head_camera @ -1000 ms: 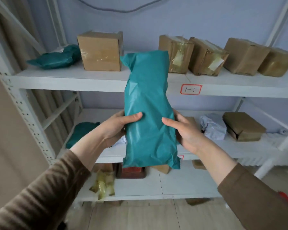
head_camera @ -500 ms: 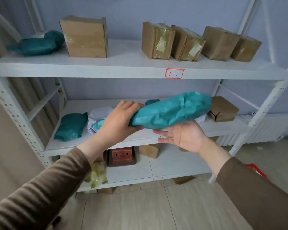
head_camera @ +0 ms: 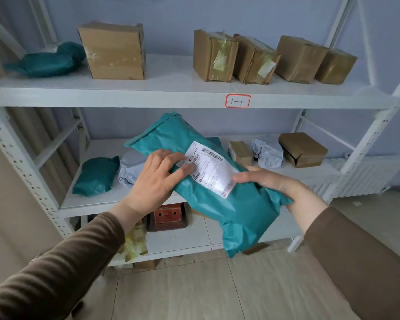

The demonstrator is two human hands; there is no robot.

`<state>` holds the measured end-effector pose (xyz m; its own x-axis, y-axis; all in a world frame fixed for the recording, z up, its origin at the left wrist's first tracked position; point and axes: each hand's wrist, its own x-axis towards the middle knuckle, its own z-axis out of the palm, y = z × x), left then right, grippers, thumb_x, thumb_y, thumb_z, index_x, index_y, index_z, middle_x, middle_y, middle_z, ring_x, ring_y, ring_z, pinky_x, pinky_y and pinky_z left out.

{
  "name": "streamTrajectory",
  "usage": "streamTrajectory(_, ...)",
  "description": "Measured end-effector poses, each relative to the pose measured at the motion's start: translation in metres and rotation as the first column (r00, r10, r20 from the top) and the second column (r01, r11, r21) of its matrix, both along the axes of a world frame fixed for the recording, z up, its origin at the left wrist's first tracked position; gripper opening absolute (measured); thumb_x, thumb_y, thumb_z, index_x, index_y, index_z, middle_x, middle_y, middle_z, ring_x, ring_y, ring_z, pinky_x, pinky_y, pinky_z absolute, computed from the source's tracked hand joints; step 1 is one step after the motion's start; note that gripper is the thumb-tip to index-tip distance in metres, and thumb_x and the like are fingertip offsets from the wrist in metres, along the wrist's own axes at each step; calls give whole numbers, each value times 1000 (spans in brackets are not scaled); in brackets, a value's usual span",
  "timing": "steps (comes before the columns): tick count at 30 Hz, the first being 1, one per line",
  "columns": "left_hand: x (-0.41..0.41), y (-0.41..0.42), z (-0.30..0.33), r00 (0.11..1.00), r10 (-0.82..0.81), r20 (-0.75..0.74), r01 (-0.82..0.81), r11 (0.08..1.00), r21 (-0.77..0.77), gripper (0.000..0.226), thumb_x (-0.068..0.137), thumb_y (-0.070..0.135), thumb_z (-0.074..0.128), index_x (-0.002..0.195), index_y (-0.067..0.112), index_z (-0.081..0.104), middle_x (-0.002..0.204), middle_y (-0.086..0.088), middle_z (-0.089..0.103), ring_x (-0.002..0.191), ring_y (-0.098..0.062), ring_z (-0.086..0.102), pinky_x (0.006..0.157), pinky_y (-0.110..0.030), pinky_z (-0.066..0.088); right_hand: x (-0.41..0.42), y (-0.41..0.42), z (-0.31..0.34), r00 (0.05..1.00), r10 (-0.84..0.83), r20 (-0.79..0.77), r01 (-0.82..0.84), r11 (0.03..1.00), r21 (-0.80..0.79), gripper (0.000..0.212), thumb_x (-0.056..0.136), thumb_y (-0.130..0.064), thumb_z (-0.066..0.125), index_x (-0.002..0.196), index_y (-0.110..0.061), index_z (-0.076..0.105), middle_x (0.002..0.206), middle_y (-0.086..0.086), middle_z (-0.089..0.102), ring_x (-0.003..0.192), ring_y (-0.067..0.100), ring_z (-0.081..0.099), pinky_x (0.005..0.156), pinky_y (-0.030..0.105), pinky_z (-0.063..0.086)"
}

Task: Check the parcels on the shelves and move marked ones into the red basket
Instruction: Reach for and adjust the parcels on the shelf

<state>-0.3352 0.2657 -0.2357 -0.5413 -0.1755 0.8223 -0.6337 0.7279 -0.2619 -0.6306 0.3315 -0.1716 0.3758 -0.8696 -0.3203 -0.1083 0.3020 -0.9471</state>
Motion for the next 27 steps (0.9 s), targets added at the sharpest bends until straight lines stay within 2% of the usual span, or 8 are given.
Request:
streamTrajectory(3, -4, -8, -1, 990, 97, -107, -81, 986, 143, 63, 84, -7, 77, 139, 12, 53, 150, -18, 44, 137, -44, 41, 120, -59, 32, 15, -6, -1, 992, -120, -26, 115, 983, -142, 66, 76, -18, 80, 137, -30, 59, 119, 5, 78, 107, 25, 76, 94, 39, 61)
streamTrajectory(5, -9, -4, 2, 959, 141, -246, -39, 924, 381, 72, 88, -14, 66, 151, 15, 47, 166, -18, 29, 154, -41, 26, 128, -54, 22, 22, -12, -8, 982, -191, -5, 183, 951, -248, 68, 79, -11, 83, 135, -37, 55, 118, -1, 77, 103, 20, 76, 86, 32, 63)
streamTrajectory(7, -17, 8, 8, 854, 180, -488, 237, 701, 673, 77, 98, -11, 54, 162, 24, 29, 171, -5, 19, 158, -24, 21, 130, -44, 20, 28, -13, -11, 966, -256, 25, 251, 917, -310, 69, 86, -9, 81, 141, -37, 51, 123, -2, 74, 108, 20, 74, 86, 31, 61)
streamTrajectory(10, -30, 22, 18, 571, 305, -762, 724, 250, 643, 62, 107, 32, 52, 161, 38, 23, 157, 1, 50, 141, -20, 53, 124, -52, 35, 29, -18, -18, 944, -319, 85, 328, 880, -344, 78, 88, -9, 80, 151, -36, 44, 134, -1, 69, 119, 23, 69, 101, 43, 57)
streamTrajectory(13, -45, 32, 27, 603, 285, -745, 775, 10, 632, 75, 92, 61, 62, 157, 46, 28, 151, 11, 58, 132, -19, 63, 112, -50, 49, 28, -24, -19, 927, -350, 134, 374, 849, -374, 71, 89, -6, 77, 148, -32, 46, 132, -1, 70, 119, 24, 70, 101, 44, 57)
streamTrajectory(17, -67, 39, 33, 607, 225, -762, 785, -17, 619, 91, 88, 31, 83, 156, 48, 25, 146, 18, 59, 128, -11, 66, 106, -40, 57, 24, -33, -11, 894, -395, 212, 448, 805, -389, 57, 90, -3, 75, 136, -28, 51, 127, 2, 71, 113, 24, 72, 92, 40, 62)
streamTrajectory(20, -81, 34, 37, 574, 250, -780, 804, 8, 595, 94, 87, 14, 81, 155, 48, 26, 144, 13, 62, 125, -15, 68, 102, -43, 59, 16, -45, 4, 890, -383, 246, 452, 810, -374, 52, 90, -5, 75, 133, -26, 54, 124, 3, 73, 107, 24, 75, 85, 38, 64)
streamTrajectory(27, -104, -17, 92, 421, 337, -842, 816, 265, 514, 78, 91, 4, 76, 150, 42, 41, 131, 5, 72, 112, -18, 75, 85, -32, 64, 0, -101, 67, 959, -171, 226, 244, 901, -357, 46, 94, -18, 73, 133, -38, 60, 121, -3, 78, 111, 23, 75, 98, 44, 59)
